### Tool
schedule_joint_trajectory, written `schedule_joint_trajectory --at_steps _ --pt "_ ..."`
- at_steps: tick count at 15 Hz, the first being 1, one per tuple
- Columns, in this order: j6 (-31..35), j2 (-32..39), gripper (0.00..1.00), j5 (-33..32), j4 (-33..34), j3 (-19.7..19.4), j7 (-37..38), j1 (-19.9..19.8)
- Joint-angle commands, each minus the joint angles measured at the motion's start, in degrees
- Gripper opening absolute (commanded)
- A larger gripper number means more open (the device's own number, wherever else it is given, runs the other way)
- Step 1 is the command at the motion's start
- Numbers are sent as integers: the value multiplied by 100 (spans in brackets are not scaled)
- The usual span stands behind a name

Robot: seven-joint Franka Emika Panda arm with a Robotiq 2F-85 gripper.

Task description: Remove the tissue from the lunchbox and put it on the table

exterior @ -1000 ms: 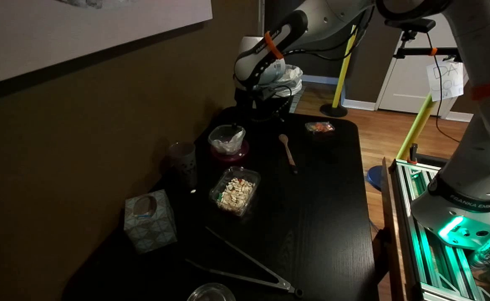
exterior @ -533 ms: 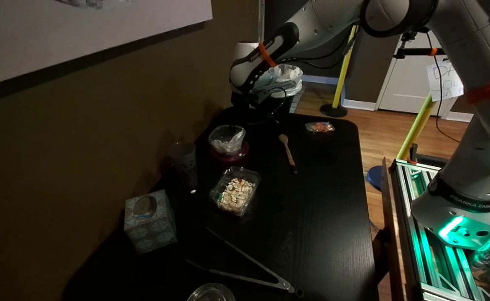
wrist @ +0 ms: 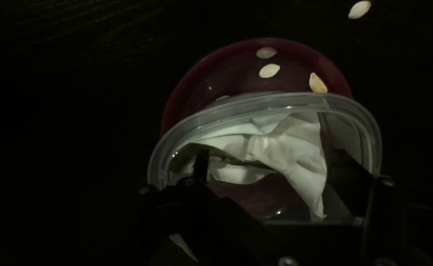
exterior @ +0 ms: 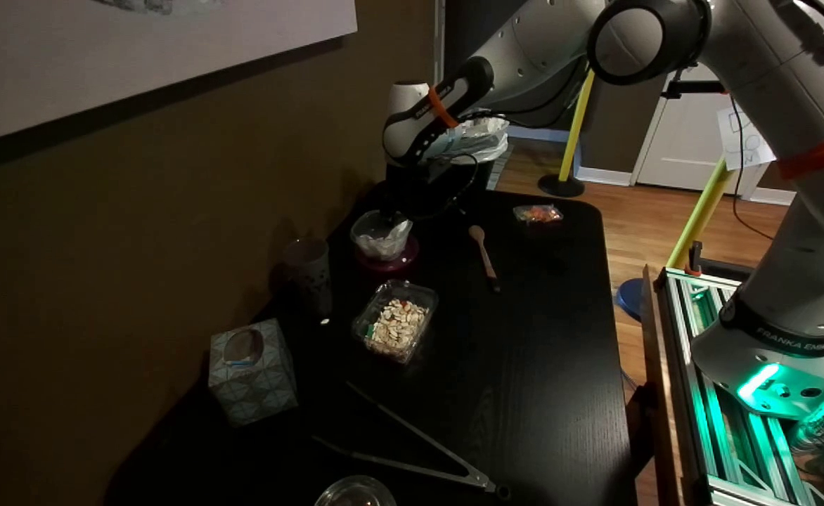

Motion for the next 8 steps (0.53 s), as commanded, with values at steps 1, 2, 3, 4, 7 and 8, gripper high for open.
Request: schedule_joint_trajectory --at_steps 1,2,3,4,7,8 --pt "-106 363 81 -153 462 -90 372 55" --pt "-110 412 78 -155 523 -99 428 58" --pt "-122 462 74 -171 582 -120 485 69" --pt "-128 503 72 -187 633 -141 544 77" --pt "-259 602 67 -260 768 -203 656 95" --pt "-341 627 62 -302 806 -229 704 105"
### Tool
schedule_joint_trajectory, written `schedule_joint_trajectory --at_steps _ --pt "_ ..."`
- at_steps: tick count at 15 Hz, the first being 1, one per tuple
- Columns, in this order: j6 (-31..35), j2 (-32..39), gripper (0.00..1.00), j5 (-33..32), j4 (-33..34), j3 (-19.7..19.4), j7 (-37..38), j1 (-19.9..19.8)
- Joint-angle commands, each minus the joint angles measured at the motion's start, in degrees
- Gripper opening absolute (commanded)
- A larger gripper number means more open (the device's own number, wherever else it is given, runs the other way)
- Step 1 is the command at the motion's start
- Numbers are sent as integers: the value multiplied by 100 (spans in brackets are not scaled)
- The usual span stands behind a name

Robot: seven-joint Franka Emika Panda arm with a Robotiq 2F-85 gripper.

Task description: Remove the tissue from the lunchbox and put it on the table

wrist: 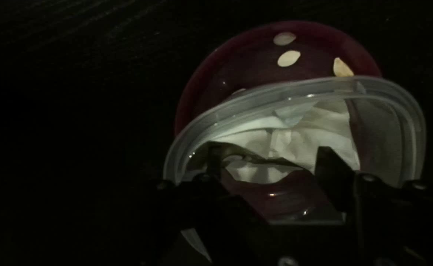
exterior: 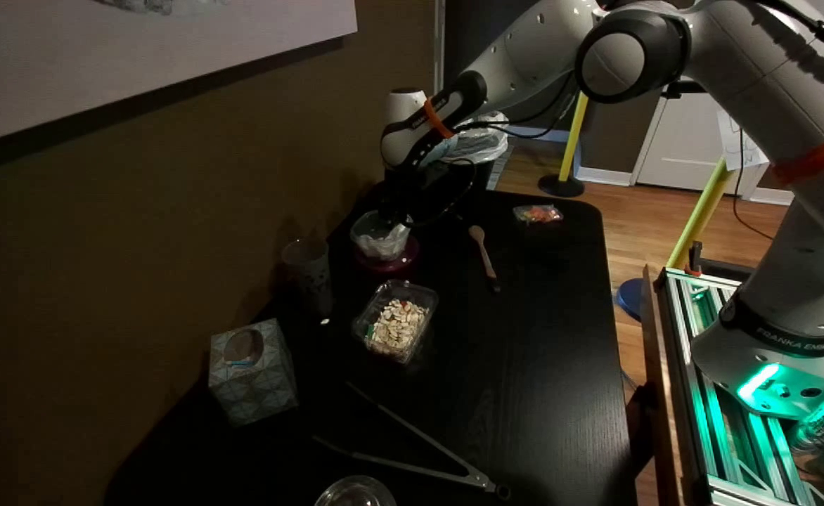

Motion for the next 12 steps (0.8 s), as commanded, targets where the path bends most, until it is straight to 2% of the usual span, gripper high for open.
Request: schedule_joint_trajectory --at_steps 1,2,3,4,5,6,10,12 --pt "-366 239 63 -236 355 -145 285 80" --pt "-419 259 56 -275 390 -173 319 92" --pt "-486 284 58 -304 436 -184 346 94" --pt "-540 301 54 -322 469 -189 351 93" --pt "-590 311 34 -334 493 -196 366 96" --pt "-628 318 33 -354 518 -199 373 102" --pt "-738 320 2 -406 572 -183 368 121" --pt "-749 295 0 -414 569 -166 346 125"
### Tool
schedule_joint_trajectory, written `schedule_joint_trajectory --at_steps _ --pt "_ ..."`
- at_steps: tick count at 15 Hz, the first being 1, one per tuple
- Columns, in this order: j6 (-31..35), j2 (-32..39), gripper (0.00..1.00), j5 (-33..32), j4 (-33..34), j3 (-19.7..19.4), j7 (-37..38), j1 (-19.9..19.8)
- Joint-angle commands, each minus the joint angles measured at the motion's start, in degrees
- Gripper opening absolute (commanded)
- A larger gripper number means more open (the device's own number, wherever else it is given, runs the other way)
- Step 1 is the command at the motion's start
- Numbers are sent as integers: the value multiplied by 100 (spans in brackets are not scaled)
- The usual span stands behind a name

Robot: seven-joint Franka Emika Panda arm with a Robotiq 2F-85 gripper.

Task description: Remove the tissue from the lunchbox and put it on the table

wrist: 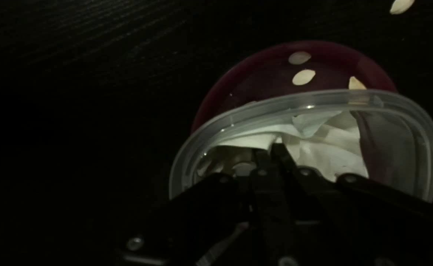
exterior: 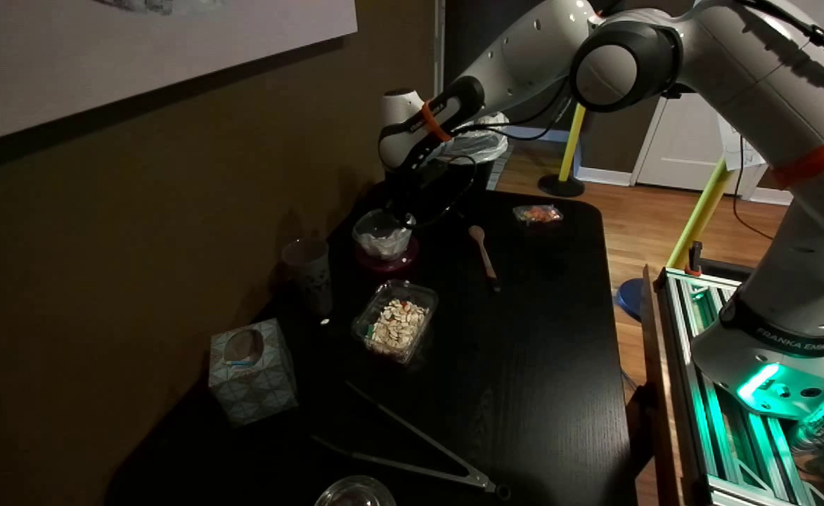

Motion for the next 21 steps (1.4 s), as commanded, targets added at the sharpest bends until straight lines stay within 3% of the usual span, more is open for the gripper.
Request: schedule_joint_trajectory --at_steps 1,4,11,16,21 --pt "-224 88 0 -127 210 -20 98 49" --pt "-181 -132 0 44 71 194 -113 -56" --pt "340 -1388 0 659 -605 761 -828 -463" --pt "478 -2091 0 1160 -1019 787 -1198 -711" --pt "1426 -2636 0 916 -1725 328 -770 -552"
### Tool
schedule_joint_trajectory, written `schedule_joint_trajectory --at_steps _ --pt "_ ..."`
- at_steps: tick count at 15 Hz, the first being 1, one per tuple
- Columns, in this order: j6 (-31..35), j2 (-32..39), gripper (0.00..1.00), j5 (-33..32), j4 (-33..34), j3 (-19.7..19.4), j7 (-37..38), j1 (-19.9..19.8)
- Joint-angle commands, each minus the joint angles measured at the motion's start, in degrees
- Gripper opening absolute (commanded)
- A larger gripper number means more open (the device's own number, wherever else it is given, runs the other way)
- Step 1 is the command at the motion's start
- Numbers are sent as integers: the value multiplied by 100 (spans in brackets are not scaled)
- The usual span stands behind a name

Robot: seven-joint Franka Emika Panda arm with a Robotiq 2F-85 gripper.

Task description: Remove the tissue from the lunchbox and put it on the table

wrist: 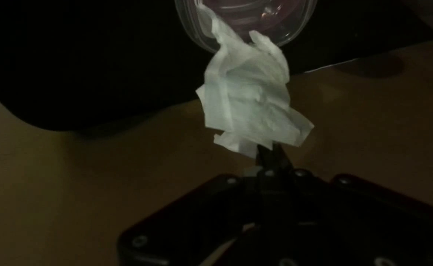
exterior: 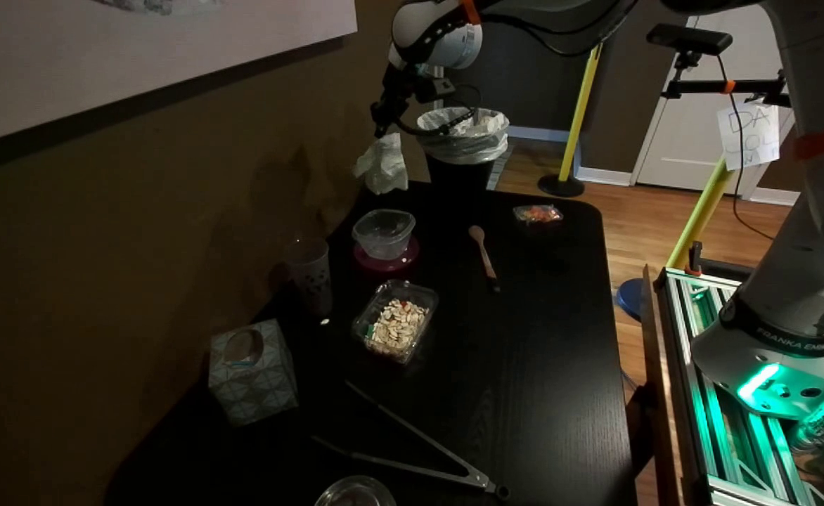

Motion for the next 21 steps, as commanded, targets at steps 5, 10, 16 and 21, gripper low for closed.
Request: schedule_joint_trajectory --at_steps 5,10,16,21 --pt "297 -844 0 -941 -1590 -872 1052 473" --pt "-564 -1335 0 -540 -2566 -545 331 246" --pt "-1689 -1353 42 0 -2928 -577 -4 265" --pt "-2021 -1522 80 442 -2954 -442 -605 225"
